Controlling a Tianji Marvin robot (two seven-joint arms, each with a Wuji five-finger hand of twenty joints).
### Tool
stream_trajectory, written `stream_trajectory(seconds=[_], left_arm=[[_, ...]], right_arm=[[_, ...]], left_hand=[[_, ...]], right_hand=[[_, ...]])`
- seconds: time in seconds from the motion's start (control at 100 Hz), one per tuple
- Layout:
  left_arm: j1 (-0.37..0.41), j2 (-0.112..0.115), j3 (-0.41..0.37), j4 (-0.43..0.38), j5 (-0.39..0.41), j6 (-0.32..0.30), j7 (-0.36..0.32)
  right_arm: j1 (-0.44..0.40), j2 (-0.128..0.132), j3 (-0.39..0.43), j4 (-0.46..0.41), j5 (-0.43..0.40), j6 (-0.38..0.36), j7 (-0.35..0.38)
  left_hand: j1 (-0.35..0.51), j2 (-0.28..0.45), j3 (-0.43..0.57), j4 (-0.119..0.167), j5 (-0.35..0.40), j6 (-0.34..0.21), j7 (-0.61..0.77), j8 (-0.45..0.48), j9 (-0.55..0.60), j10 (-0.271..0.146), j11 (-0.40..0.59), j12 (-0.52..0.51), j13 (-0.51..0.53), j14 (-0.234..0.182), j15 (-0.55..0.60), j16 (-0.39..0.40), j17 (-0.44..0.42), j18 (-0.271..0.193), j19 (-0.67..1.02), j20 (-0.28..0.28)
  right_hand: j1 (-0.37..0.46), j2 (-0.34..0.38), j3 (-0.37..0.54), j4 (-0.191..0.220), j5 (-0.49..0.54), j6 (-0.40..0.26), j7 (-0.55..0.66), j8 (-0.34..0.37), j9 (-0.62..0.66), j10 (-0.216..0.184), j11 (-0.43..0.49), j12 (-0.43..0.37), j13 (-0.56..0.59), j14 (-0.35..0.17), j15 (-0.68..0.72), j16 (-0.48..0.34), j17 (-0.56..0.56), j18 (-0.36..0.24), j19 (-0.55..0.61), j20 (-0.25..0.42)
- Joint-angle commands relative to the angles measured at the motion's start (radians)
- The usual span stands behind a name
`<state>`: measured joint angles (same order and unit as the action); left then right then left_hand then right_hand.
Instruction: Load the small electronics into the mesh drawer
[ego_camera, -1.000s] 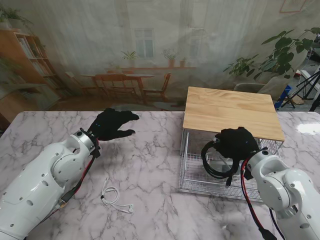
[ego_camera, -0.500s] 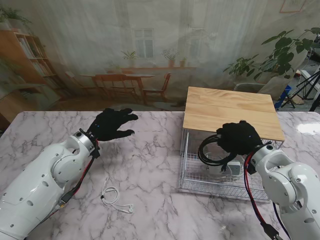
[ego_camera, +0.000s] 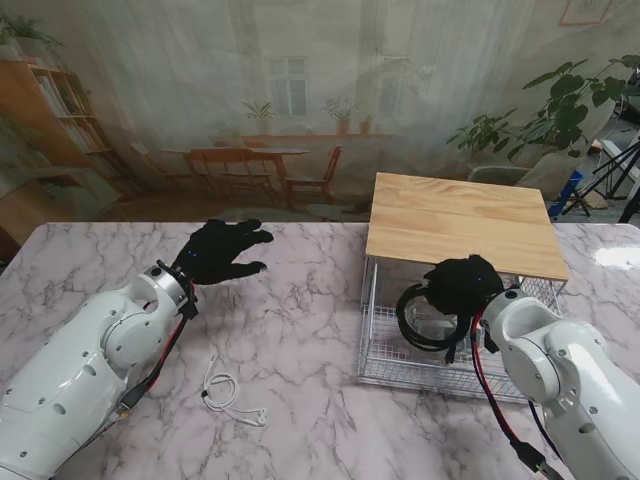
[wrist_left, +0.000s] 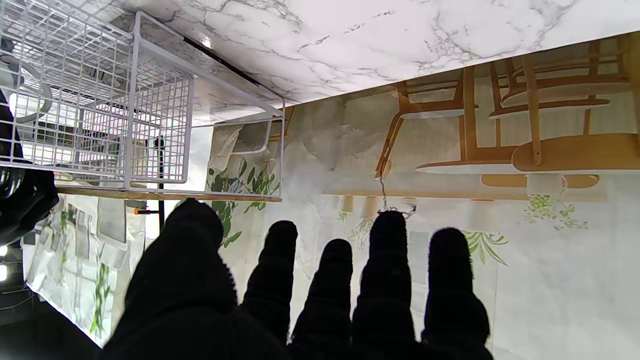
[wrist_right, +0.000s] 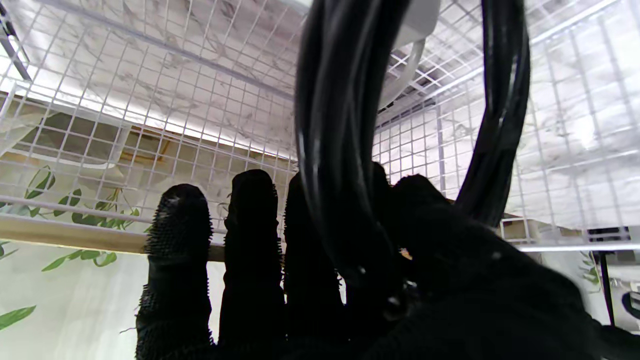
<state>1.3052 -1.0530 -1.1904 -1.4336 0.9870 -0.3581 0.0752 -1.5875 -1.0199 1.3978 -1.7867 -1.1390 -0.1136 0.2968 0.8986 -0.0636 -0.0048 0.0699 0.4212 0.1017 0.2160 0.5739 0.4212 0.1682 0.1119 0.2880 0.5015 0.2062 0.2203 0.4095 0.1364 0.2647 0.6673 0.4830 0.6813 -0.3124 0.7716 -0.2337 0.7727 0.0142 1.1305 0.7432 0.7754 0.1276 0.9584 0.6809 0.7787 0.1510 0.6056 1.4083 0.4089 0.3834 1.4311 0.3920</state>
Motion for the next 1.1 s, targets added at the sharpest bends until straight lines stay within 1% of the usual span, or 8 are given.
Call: stream_trajectory(seconds=[0.0, 0.19, 0.3, 0.39, 0.46, 0.65, 0.79, 1.09], left_arm=[[0.002, 0.001, 0.003, 0.004, -0.001, 0.004, -0.014], [0.002, 0.001, 0.002, 0.004, -0.002, 0.003, -0.017], [0.002, 0.001, 0.0, 0.006, -0.002, 0.001, -0.014], [0.002, 0.001, -0.001, 0.007, -0.003, 0.001, -0.011], [0.002, 0.001, -0.002, 0.009, -0.002, 0.0, -0.01], [-0.002, 0.001, 0.0, 0.014, -0.005, -0.007, -0.009], [-0.006, 0.001, 0.001, 0.018, -0.007, -0.013, -0.011], [-0.013, 0.001, 0.008, 0.028, -0.009, -0.016, -0.009]], right_arm=[[0.017, 0.0, -0.018, 0.047, -0.007, 0.009, 0.016], [0.056, 0.007, -0.066, 0.088, -0.055, -0.01, 0.024], [0.061, 0.009, -0.075, 0.096, -0.095, -0.035, 0.006], [0.056, 0.012, -0.072, 0.094, -0.131, -0.054, -0.002], [0.048, 0.013, -0.068, 0.087, -0.157, -0.062, -0.002], [0.009, 0.012, -0.047, 0.059, -0.2, -0.072, -0.047], [-0.025, 0.007, -0.02, 0.022, -0.193, -0.069, -0.073], [-0.098, -0.01, 0.053, -0.059, -0.16, -0.037, -0.16]], left_hand=[[-0.022, 0.052, -0.009, -0.029, -0.018, 0.016, -0.012, -0.008, -0.029, 0.008, -0.003, -0.006, -0.026, 0.0, -0.014, 0.004, -0.017, 0.015, -0.029, 0.012], [-0.021, 0.052, -0.009, -0.028, -0.019, 0.016, -0.012, -0.008, -0.028, 0.007, -0.002, -0.006, -0.026, 0.0, -0.015, 0.003, -0.017, 0.015, -0.029, 0.013], [-0.023, 0.052, -0.01, -0.029, -0.019, 0.016, -0.012, -0.008, -0.027, 0.007, -0.001, -0.005, -0.025, 0.0, -0.014, 0.004, -0.017, 0.015, -0.029, 0.013], [-0.023, 0.052, -0.009, -0.029, -0.019, 0.014, -0.012, -0.008, -0.025, 0.005, 0.0, -0.005, -0.025, 0.003, -0.014, 0.004, -0.017, 0.016, -0.029, 0.014], [-0.022, 0.052, -0.009, -0.028, -0.019, 0.014, -0.012, -0.008, -0.025, 0.006, 0.0, -0.005, -0.024, 0.002, -0.014, 0.004, -0.017, 0.016, -0.029, 0.014], [-0.021, 0.052, -0.009, -0.028, -0.019, 0.014, -0.012, -0.009, -0.021, 0.005, 0.002, -0.004, -0.022, 0.0, -0.014, 0.004, -0.017, 0.016, -0.028, 0.015], [-0.021, 0.053, -0.009, -0.028, -0.021, 0.015, -0.013, -0.009, -0.018, 0.004, 0.003, -0.004, -0.022, 0.0, -0.014, 0.004, -0.016, 0.015, -0.027, 0.016], [-0.023, 0.052, -0.01, -0.028, -0.021, 0.014, -0.013, -0.01, -0.005, 0.002, 0.007, -0.003, -0.021, 0.0, -0.015, 0.003, -0.016, 0.017, -0.028, 0.016]], right_hand=[[0.024, 0.025, 0.049, -0.007, 0.029, -0.08, 0.009, 0.006, 0.005, -0.005, -0.018, 0.01, -0.048, -0.003, 0.01, 0.027, -0.057, -0.086, -0.248, 0.019], [0.013, 0.031, 0.03, -0.008, 0.013, -0.111, -0.005, -0.018, -0.004, -0.015, -0.033, 0.002, -0.058, -0.013, 0.011, 0.03, -0.064, -0.09, -0.252, 0.021], [-0.011, 0.017, -0.022, 0.012, -0.055, -0.129, -0.056, -0.184, -0.026, -0.027, -0.107, -0.051, -0.074, -0.014, 0.004, 0.026, -0.077, -0.095, -0.263, 0.025], [-0.168, -0.03, -0.011, 0.056, -0.107, -0.064, -0.198, -0.284, -0.084, -0.025, -0.168, -0.102, -0.105, -0.02, -0.015, 0.015, -0.102, -0.094, -0.275, 0.032], [-0.314, -0.049, 0.021, 0.137, -0.111, -0.025, -0.355, -0.228, -0.133, -0.023, -0.189, -0.13, -0.127, -0.021, -0.026, 0.008, -0.121, -0.092, -0.282, 0.046], [-0.485, -0.109, -0.06, 0.13, -0.189, 0.017, -0.496, -0.228, -0.223, -0.006, -0.23, -0.159, -0.165, -0.022, -0.055, -0.01, -0.155, -0.071, -0.29, 0.069], [-0.508, -0.037, -0.133, 0.135, -0.185, 0.025, -0.547, -0.24, -0.233, -0.002, -0.232, -0.168, -0.169, -0.012, -0.07, -0.023, -0.162, -0.064, -0.294, 0.085], [-0.279, 0.097, -0.238, 0.178, -0.134, -0.004, -0.543, -0.227, -0.171, -0.01, -0.253, -0.195, -0.116, 0.015, -0.117, -0.065, -0.133, -0.06, -0.287, 0.096]])
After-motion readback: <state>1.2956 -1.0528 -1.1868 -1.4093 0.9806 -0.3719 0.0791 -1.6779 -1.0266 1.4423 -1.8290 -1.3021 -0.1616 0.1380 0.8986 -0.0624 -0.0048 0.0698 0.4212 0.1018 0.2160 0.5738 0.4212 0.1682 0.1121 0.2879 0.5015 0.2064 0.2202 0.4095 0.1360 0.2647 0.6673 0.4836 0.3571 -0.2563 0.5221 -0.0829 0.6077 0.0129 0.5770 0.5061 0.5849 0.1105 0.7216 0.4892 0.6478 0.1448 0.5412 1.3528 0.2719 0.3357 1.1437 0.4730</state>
